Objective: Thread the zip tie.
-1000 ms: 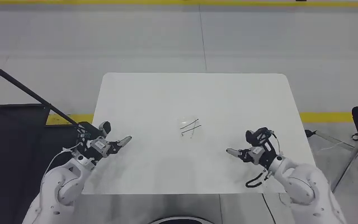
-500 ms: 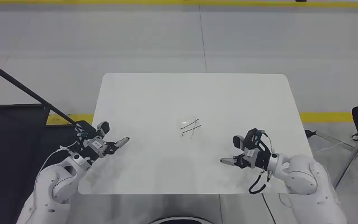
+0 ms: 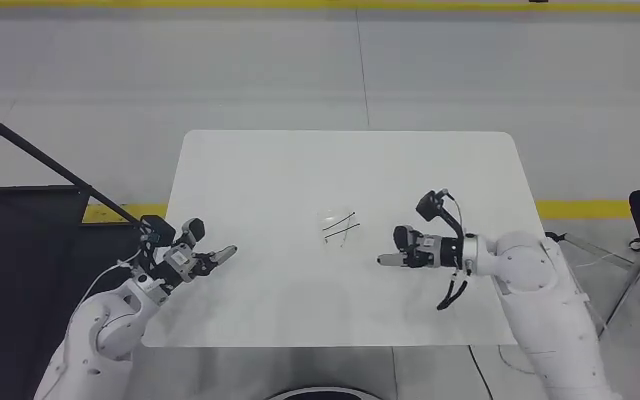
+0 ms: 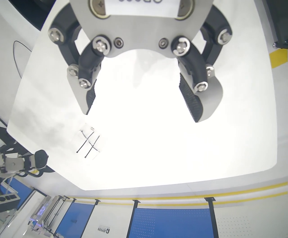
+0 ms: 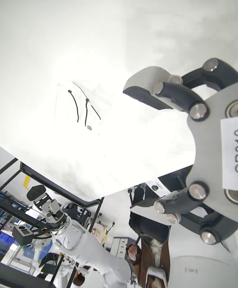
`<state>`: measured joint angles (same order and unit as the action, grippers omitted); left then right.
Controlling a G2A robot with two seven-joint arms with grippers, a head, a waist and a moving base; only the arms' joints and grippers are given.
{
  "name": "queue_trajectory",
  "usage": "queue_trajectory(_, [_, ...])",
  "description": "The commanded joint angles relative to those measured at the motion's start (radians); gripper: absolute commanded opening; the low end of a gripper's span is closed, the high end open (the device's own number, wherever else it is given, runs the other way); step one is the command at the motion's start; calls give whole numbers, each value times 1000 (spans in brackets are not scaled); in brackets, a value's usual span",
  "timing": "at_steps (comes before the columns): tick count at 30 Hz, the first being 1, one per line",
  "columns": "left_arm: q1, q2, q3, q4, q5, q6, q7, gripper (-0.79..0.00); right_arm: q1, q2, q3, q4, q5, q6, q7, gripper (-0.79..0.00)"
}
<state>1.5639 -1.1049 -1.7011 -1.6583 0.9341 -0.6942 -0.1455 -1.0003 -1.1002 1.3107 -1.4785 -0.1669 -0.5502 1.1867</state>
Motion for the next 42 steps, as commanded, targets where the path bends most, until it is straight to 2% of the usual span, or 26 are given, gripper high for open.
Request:
queue_trajectory(1, [-2, 1, 3, 5, -21, -20, -2, 0, 40, -3, -20, 34, 28, 37, 12, 0])
queue_trajectory(6, [-19, 4, 15, 40, -155, -66, -53, 0, 121, -13, -85, 107, 19, 112, -2, 0])
queue_trajectory(9, [-30, 6, 19, 44, -161, -43, -72, 0, 159, -21, -126, 150, -32, 155, -52, 0])
queue_trajectory(12, [-30, 6, 19, 44, -161, -43, -72, 0, 195, -30, -169, 202, -39, 152, -67, 0])
queue_trajectory(13, [-30, 6, 19, 44, -161, -43, -72, 0, 206, -33, -180, 222, -37, 148, -75, -18])
queue_trajectory(15, [-30, 6, 19, 44, -161, -43, -72, 0, 230, -39, -203, 261, -39, 151, -86, -111])
queue_trajectory(24, [-30, 6, 19, 44, -161, -43, -72, 0, 321, -68, -300, 373, -54, 187, -107, -172])
queue_trajectory(30, [-30, 6, 19, 44, -161, -43, -72, 0, 369, -87, -348, 440, -38, 189, -104, -317])
queue_trajectory(34, [-30, 6, 19, 44, -161, -43, -72, 0, 393, -97, -372, 476, -29, 185, -106, -326])
queue_trajectory(37, [-30, 6, 19, 44, -161, -43, -72, 0, 408, -104, -388, 498, -25, 184, -101, -400])
queue_trajectory(42, [-30, 6, 19, 44, -161, -43, -72, 0, 429, -114, -408, 530, -16, 182, -98, -474])
